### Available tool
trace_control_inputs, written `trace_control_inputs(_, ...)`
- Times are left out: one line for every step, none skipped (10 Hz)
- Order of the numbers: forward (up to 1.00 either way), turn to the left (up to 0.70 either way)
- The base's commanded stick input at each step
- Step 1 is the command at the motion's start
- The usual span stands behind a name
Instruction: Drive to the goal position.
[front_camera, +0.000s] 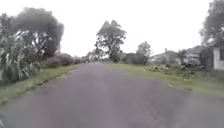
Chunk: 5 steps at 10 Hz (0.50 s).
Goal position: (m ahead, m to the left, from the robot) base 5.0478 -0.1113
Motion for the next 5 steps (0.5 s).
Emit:
trace_control_inputs(1.0, 0.0)
trace_control_inputs(1.0, 0.0)
trace_control_inputs(1.0, 0.0)
trace_control_inputs(1.0, 0.0)
trace_control_inputs(1.0, 0.0)
